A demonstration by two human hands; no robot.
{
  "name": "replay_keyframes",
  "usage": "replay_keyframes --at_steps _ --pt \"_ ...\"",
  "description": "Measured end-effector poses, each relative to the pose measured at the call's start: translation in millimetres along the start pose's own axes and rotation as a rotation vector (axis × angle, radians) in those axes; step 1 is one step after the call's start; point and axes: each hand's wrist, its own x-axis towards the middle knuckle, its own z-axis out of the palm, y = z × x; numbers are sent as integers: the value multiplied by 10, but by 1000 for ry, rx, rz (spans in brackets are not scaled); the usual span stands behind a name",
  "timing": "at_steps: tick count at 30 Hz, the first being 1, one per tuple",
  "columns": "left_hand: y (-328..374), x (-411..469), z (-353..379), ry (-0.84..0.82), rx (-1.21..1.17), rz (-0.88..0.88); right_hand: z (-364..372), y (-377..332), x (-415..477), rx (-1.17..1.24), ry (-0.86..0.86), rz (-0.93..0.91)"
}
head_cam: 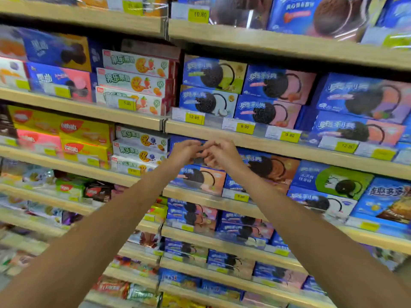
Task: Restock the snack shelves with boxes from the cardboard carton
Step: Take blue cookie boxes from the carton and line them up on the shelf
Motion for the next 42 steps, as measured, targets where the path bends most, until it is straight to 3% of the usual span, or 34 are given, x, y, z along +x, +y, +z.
replay_keyframes --at_steps 7,15,19,30,31,33,34,35,37,38,42 --pt "-811 -576 -34 53 36 -176 212 669 -495 -16 -147 127" --pt "-2372 -1437 292 201 62 -381 523 2069 -1339 6 -346 334" --pt "-3514 -1815 384 180 154 -508 770 2826 -1829 -31 -403 463" --pt "-6498 -2787 860 296 41 -1036 1428 5571 -3081 -97 -551 822" --pt "-6796 -2802 883 268 111 -1107 1497 5852 -3169 -112 -568 846" --pt "-7099 -2864 998 -66 587 -1060 1651 6364 -3323 -139 -602 878" --pt "-7304 -2873 1018 -98 617 -1038 1728 6606 -3388 -159 -620 877" --pt "-7485 -2896 1033 -32 505 -1110 1800 6817 -3452 -191 -641 865" --pt "-7786 -2853 1047 242 -73 -1348 1911 7195 -3580 -251 -683 823" --pt "-8049 -2866 1058 318 -148 -1313 1977 7406 -3649 -263 -700 805" --pt "-8701 -2900 1095 336 -248 -1384 2181 8012 -3863 -300 -727 790"
